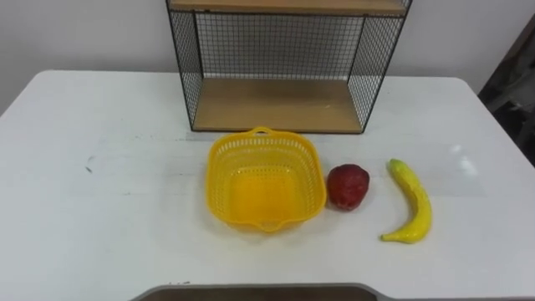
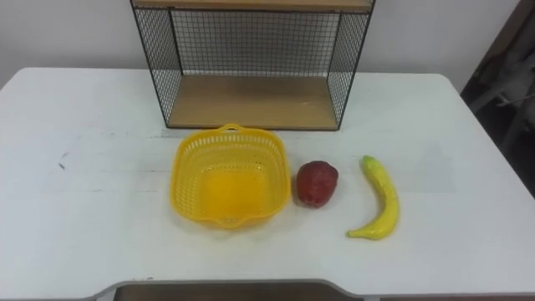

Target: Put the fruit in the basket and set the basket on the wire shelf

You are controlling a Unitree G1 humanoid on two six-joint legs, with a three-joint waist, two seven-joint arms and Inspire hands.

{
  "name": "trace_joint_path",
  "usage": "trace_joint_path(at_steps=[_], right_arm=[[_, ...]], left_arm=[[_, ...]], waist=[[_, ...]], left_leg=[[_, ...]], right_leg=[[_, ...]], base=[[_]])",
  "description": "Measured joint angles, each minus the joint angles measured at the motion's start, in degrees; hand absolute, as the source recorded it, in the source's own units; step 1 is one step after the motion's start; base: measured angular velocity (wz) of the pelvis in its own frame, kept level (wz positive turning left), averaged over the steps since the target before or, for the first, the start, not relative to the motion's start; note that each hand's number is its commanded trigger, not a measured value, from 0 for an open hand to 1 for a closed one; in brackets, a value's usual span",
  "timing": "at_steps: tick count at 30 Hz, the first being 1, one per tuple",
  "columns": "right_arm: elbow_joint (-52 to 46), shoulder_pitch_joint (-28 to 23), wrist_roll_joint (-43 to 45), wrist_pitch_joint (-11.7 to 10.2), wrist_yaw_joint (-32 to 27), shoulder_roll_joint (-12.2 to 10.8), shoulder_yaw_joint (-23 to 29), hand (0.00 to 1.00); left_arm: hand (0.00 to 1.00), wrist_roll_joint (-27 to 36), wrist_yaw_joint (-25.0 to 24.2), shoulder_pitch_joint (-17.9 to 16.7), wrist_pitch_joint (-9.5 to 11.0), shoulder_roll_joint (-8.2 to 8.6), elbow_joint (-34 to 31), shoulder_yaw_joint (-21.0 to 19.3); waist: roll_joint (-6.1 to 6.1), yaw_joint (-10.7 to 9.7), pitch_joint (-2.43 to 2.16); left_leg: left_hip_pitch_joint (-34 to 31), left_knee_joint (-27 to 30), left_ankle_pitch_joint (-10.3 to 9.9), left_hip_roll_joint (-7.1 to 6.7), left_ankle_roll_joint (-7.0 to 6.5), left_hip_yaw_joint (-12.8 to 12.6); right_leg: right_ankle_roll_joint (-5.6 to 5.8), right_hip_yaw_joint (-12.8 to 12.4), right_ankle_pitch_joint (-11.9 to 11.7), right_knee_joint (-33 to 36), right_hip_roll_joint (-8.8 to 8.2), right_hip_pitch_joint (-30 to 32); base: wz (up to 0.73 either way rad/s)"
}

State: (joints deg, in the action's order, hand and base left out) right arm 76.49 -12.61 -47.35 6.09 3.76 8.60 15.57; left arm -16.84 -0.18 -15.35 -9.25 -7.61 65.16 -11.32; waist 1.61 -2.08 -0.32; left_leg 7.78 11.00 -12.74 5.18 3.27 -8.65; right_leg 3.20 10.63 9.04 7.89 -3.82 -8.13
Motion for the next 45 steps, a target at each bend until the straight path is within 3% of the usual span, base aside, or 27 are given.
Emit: trace_joint_path(at_steps=[5,12,14,18,20,24,27,32,35,41,45], right_arm=[[-0.5,-0.7,-14.4,1.0,-5.3,0.3,12.5,0.00],[-5.3,0.8,-23.3,0.2,-15.5,2.8,25.7,0.00],[-7.2,2.2,-23.7,-2.0,-19.2,4.3,29.1,0.00],[-11.9,4.8,-24.7,-3.8,-25.6,6.5,32.7,0.00],[-13.7,6.0,-24.8,-5.8,-29.4,8.2,33.6,0.00],[-21.0,6.2,-24.0,-8.3,-36.4,8.9,37.3,0.00],[-27.2,7.2,-20.5,-10.5,-43.1,9.8,37.7,0.00],[-46.6,7.1,-7.9,-14.5,-53.8,10.5,37.8,0.00],[-57.3,7.1,4.1,-15.6,-58.2,10.9,36.7,0.00],[-72.4,6.7,25.4,-17.3,-62.4,11.6,32.3,0.00],[-76.8,6.5,32.2,-17.5,-61.5,11.6,29.2,0.00]], left_arm=[[0.00,1.7,1.1,-1.0,0.6,-0.75,-0.1,-3.8],[0.00,1.7,3.6,-2.3,2.2,-1.76,-2.4,-6.9],[0.00,1.7,4.9,-3.1,2.4,-2.01,-2.8,-8.7],[0.00,1.6,5.4,-3.9,2.5,-2.64,-2.9,-10.3],[0.00,1.6,5.7,-4.4,2.8,-2.74,-3.9,-10.5],[0.00,1.6,5.7,-5.6,2.9,-2.71,-6.6,-10.7],[0.00,1.4,5.7,-5.7,3.5,-2.71,-7.5,-11.1],[0.00,1.6,5.6,-5.5,5.9,-2.73,-8.7,-10.6],[0.00,1.5,5.6,-5.1,6.9,-2.65,-8.6,-8.9],[0.00,1.6,4.7,-4.0,7.4,-3.12,-7.4,-5.3],[0.00,1.6,4.0,-3.4,8.3,-3.18,-7.4,-4.0]], waist=[[0.79,-2.5,-0.04],[1.85,-4.5,-0.10],[2.27,-5.0,-0.14],[3.23,-6.0,-0.16],[3.64,-6.2,-0.14],[3.44,-6.2,-0.08],[3.40,-7.0,-0.05],[3.59,-7.5,-0.10],[3.48,-7.2,0.66],[3.36,-5.8,0.76],[3.38,-3.8,0.61]], left_leg=[[0.9,-0.2,0.0,0.03,0.00,-0.8],[0.6,-0.6,0.0,0.02,0.00,-1.1],[0.6,-0.3,0.0,0.01,0.00,-1.5],[0.2,-0.2,0.0,0.01,0.00,-1.9],[-0.4,-0.2,0.0,0.03,0.00,-2.0],[-0.5,-0.4,0.0,0.02,-0.01,-2.1],[-0.7,-0.6,0.0,0.00,-0.01,-2.2],[-2.4,-0.5,0.0,-0.05,-0.02,-2.2],[-2.5,-0.6,0.0,-0.07,-0.02,-2.2],[-3.2,-1.0,0.0,-0.08,-0.01,-2.6],[-3.0,-1.0,0.0,-0.07,-0.01,-3.1]], right_leg=[[0.02,-1.0,0.5,1.0,-0.02,0.2],[-0.05,-1.7,0.6,2.1,0.01,1.2],[-0.04,-2.0,0.6,2.1,0.01,1.5],[-0.04,-2.2,0.8,2.9,0.00,2.4],[-0.04,-2.2,0.8,3.0,0.01,3.0],[-0.02,-2.5,0.8,3.0,0.03,3.4],[0.00,-2.6,0.9,3.0,0.06,3.6],[0.03,-2.7,0.9,3.8,0.06,5.2],[0.04,-2.7,1.0,3.7,0.04,5.5],[0.03,-3.1,1.0,3.7,0.08,6.6],[0.01,-3.8,1.0,3.9,0.13,7.1]], base=[[-0.09],[-0.04],[-0.06],[-0.06],[0.00],[-0.03],[0.00],[0.00],[0.00],[-0.04],[-0.09]])
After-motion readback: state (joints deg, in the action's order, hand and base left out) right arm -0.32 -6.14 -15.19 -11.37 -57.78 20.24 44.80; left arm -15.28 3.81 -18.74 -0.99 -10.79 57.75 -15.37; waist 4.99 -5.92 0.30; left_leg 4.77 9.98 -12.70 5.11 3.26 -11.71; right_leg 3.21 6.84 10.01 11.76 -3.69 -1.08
